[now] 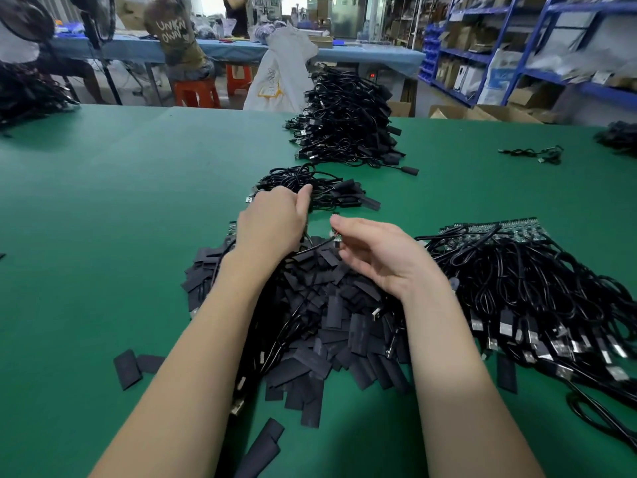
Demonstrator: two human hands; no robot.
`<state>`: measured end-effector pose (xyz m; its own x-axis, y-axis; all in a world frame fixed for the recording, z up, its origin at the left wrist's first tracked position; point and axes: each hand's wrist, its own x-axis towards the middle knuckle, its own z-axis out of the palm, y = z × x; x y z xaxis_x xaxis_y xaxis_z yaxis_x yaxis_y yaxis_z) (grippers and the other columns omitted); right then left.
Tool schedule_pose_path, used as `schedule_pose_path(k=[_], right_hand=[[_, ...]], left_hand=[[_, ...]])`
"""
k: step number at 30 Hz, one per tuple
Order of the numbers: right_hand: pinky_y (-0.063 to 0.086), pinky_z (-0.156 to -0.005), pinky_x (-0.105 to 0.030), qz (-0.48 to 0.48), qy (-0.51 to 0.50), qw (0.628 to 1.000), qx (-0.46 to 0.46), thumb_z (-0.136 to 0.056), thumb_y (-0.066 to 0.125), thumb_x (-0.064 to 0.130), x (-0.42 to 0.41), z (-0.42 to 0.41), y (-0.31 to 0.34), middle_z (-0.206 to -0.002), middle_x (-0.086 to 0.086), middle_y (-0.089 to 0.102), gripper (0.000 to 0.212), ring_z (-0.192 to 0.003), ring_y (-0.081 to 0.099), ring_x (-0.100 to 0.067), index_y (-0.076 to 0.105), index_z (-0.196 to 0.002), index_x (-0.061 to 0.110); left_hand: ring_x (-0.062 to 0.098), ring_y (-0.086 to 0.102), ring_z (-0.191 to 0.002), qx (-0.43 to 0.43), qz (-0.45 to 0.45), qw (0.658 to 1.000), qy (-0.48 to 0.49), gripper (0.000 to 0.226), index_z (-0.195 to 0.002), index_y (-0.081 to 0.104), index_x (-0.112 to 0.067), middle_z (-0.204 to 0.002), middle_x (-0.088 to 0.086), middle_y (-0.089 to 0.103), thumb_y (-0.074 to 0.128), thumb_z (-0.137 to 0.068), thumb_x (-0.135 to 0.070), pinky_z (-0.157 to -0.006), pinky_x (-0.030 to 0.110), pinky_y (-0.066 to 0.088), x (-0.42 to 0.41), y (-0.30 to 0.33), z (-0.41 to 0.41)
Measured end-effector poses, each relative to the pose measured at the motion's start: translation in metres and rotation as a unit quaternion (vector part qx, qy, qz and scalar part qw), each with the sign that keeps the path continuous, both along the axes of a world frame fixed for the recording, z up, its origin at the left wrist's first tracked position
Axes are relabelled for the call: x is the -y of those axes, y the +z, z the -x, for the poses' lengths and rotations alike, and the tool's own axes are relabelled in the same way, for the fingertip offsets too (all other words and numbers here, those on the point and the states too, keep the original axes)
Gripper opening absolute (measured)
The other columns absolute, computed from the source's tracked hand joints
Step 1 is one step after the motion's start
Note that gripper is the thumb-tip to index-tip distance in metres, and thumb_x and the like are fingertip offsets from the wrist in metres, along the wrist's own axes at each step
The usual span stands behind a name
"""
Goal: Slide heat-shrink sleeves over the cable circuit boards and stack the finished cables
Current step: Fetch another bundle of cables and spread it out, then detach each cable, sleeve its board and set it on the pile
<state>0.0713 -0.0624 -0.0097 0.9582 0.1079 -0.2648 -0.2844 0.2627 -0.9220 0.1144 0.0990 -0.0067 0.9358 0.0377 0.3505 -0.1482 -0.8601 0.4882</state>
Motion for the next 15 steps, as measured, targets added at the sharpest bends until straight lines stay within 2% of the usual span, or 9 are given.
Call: schedule_pose_path(k=[3, 6, 7, 9, 12, 15], right_hand=[[0.054, -0.057, -0.015, 0.023, 0.062, 0.998, 0.020, -0.076, 0.084, 0.022, 0.008, 0.005, 0.007, -0.068, 0.006, 0.068, 0.007, -0.059, 0.064, -0.004, 0.080, -0.076, 0.017], [0.054, -0.057, -0.016, 0.047, 0.067, 0.996, 0.037, -0.085, 0.080, 0.020, 0.006, 0.005, 0.007, -0.067, 0.008, 0.067, 0.012, -0.058, 0.064, -0.004, 0.077, -0.074, 0.019], [0.054, -0.057, -0.016, 0.046, 0.061, 0.996, 0.041, -0.086, 0.079, 0.021, 0.006, 0.006, 0.008, -0.068, 0.008, 0.068, 0.009, -0.059, 0.064, -0.004, 0.076, -0.078, 0.019], [0.054, -0.057, -0.016, 0.026, 0.040, 0.998, 0.046, -0.088, 0.078, 0.021, 0.008, 0.006, 0.009, -0.072, 0.007, 0.071, 0.005, -0.061, 0.066, -0.005, 0.076, -0.085, 0.017], [0.055, -0.059, -0.016, -0.044, -0.023, 0.998, 0.044, -0.089, 0.076, 0.019, 0.011, 0.005, 0.011, -0.074, 0.003, 0.074, 0.007, -0.064, 0.070, -0.006, 0.074, -0.091, 0.013], [0.056, -0.061, -0.016, -0.058, -0.091, 0.993, 0.045, -0.089, 0.077, 0.019, 0.014, 0.003, 0.010, -0.065, 0.006, 0.071, 0.011, -0.063, 0.070, -0.007, 0.071, -0.091, 0.010]], left_hand=[[0.037, 0.054, -0.078, -0.047, -0.048, 0.998, 0.017, 0.058, -0.062, 0.049, -0.014, -0.065, 0.005, 0.050, 0.033, -0.107, -0.048, -0.070, 0.037, 0.036, -0.008, 0.002, 0.001], [0.034, 0.061, -0.096, -0.045, -0.076, 0.995, -0.035, 0.044, -0.092, 0.063, -0.013, -0.090, 0.009, 0.066, 0.035, -0.107, -0.043, -0.078, 0.039, 0.045, -0.007, 0.003, 0.003], [0.030, 0.061, -0.098, -0.042, -0.049, 0.996, -0.068, 0.039, -0.099, 0.065, -0.015, -0.095, 0.007, 0.068, 0.037, -0.107, -0.042, -0.083, 0.039, 0.048, -0.007, 0.007, 0.004], [0.021, 0.065, -0.092, -0.085, 0.056, 0.984, -0.149, 0.035, -0.098, 0.067, -0.019, -0.092, -0.002, 0.071, 0.041, -0.106, -0.042, -0.086, 0.037, 0.051, -0.008, 0.017, 0.007], [0.015, 0.067, -0.078, -0.220, 0.173, 0.920, -0.274, 0.036, -0.091, 0.068, -0.020, -0.086, -0.005, 0.070, 0.044, -0.106, -0.042, -0.077, 0.031, 0.052, -0.007, 0.024, 0.018], [0.019, 0.069, -0.076, -0.273, 0.275, 0.866, -0.317, 0.033, -0.103, 0.068, -0.006, -0.089, 0.005, 0.073, 0.050, -0.106, -0.034, -0.068, 0.024, 0.055, -0.001, 0.020, 0.027]])
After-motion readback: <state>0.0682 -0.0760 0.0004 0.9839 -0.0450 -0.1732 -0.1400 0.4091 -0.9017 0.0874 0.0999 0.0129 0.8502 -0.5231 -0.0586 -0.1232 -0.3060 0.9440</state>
